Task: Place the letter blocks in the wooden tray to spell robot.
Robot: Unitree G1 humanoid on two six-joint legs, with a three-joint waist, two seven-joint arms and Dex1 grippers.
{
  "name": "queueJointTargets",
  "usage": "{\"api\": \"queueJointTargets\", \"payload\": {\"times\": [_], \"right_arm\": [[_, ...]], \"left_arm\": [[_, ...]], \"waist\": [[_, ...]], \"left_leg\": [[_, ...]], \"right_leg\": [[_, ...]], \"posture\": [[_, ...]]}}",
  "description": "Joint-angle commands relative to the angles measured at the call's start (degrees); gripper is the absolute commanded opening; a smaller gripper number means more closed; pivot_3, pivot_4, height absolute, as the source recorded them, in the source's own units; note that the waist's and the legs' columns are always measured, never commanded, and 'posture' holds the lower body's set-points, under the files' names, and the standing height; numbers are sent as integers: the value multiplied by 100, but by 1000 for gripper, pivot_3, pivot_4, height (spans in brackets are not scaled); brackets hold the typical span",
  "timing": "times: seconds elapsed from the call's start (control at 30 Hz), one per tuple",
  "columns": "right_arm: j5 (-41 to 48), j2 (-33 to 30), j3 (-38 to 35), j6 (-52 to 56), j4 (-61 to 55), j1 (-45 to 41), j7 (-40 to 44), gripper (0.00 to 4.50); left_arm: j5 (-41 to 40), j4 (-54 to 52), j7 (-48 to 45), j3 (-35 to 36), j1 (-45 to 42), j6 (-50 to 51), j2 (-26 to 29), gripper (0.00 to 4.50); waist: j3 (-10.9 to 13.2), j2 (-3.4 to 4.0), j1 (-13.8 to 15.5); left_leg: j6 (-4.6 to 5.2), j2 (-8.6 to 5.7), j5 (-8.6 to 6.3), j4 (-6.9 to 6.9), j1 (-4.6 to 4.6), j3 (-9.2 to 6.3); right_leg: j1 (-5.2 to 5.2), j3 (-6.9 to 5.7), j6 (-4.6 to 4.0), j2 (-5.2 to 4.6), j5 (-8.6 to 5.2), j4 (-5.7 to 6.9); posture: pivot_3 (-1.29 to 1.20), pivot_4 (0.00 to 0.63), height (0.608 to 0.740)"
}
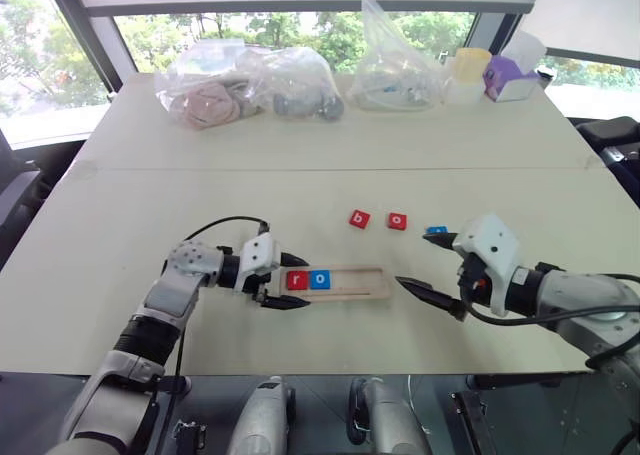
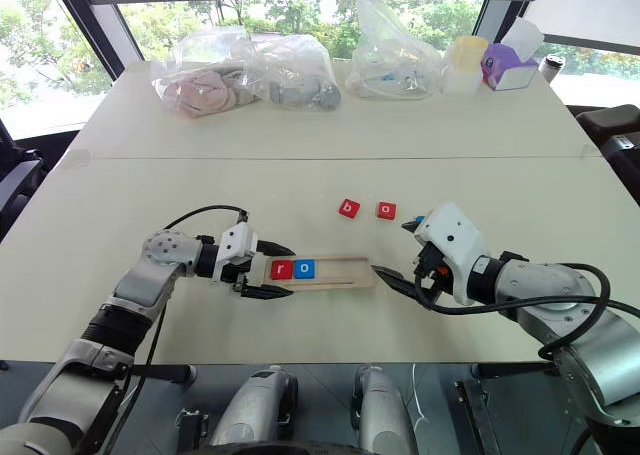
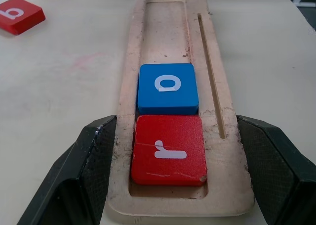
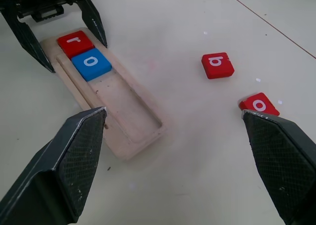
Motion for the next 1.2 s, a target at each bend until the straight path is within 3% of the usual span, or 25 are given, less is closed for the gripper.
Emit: {"api": "queueJointTargets", "payload": {"times": [0.03, 0.23, 0.3, 0.33, 0.67, 0.87, 1.2], "right_arm": [[-12, -5, -56, -41, -187, -46, -46, 4500], [-32, -12, -24, -54, -163, -75, -45, 4500], [-42, -13, -2, -64, -142, -88, -39, 4500], [-53, -19, 18, -75, -133, -96, -31, 4500], [-103, 76, 225, -114, 62, -315, 1, 4500], [-323, 306, 770, -315, 487, -716, 67, 4500], [-1046, 1089, 1810, -983, 2268, -2003, 348, 4500]], "left_arm": [[162, 45, 116, -203, 48, -110, -90, 3157], [271, 46, 235, -227, 72, -170, -93, 3157], [290, 20, 257, -228, 112, -168, -83, 4190], [300, -19, 277, -231, 136, -169, -75, 4426], [-3, -538, 315, -28, 274, 17, 8, 4426], [-383, -1011, 180, 153, 290, 481, 222, 4426], [-1184, -2613, 430, 777, 380, 1582, 882, 4426]], "waist": [[-1, 0, 3], [-4, 2, 4], [-4, 2, 2], [-4, 2, -3], [-4, 2, -16], [-3, 1, -28], [1, -1, -31]], "left_leg": [[0, 0, 0, 0, 0, -1], [0, 0, 0, 2, 2, -6], [0, 0, 0, 2, 3, -6], [0, 0, 0, 2, 3, -7], [0, 0, 0, 1, 1, -7], [0, 7, 0, 0, -3, -7], [0, 9, 0, -3, -7, -6]], "right_leg": [[1, 0, 0, 0, 0, 0], [4, 0, 0, 0, 0, 0], [5, 0, 0, -1, 0, 0], [5, 0, 0, -1, 0, 0], [2, 0, 0, 0, -1, -2], [-7, 0, 0, 7, 0, 0], [-14, 0, -2, 13, 0, 1]], "posture": [[0, 150, 740], [0, 150, 740], [0, 150, 740], [0, 150, 740], [0, 150, 740], [0, 150, 740], [0, 150, 740]]}}
